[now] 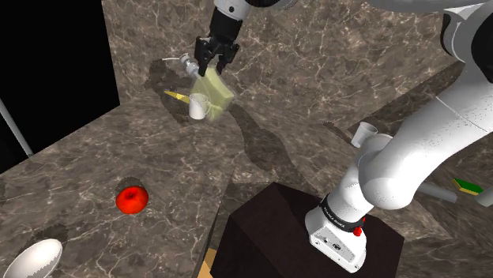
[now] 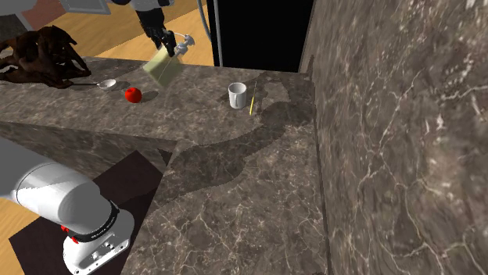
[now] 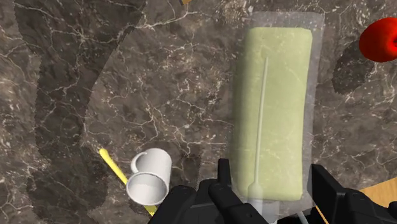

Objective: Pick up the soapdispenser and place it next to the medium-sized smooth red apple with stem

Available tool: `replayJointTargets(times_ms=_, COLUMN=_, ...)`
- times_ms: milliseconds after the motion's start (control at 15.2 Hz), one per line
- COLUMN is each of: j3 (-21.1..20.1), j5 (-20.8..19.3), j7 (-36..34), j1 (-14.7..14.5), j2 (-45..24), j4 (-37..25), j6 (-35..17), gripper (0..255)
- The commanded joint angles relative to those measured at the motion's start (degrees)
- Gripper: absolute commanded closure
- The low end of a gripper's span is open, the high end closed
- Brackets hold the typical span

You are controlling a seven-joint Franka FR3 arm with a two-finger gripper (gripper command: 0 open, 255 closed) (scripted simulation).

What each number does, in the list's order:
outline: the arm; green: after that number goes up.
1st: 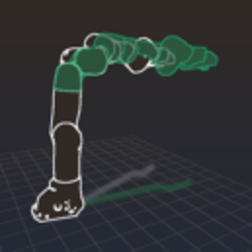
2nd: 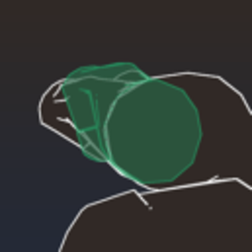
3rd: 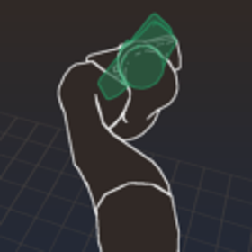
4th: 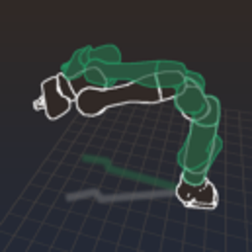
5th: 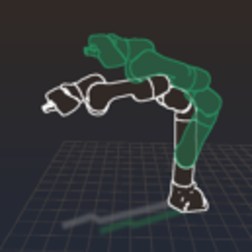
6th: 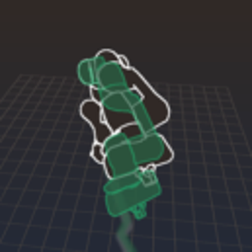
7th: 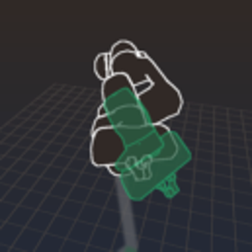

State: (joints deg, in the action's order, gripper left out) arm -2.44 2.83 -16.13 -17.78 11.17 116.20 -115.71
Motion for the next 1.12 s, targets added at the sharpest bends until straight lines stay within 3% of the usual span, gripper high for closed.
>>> replayJointTargets(times_ms=0, j3=-1.66, j5=-0.23, j7=-2.79, j1=-1.02, j2=-0.66, j4=0.55, j6=-1.38, gripper=255)
replayJointTargets(times_ms=528, j3=-7.90, j5=-2.67, j7=-14.13, j1=-5.18, j2=-8.13, j4=-4.86, j6=-3.58, gripper=255)
replayJointTargets(times_ms=1056, j3=-12.48, j5=-7.57, j7=-25.50, j1=-10.31, j2=-18.80, j4=-14.91, j6=-3.62, gripper=255)
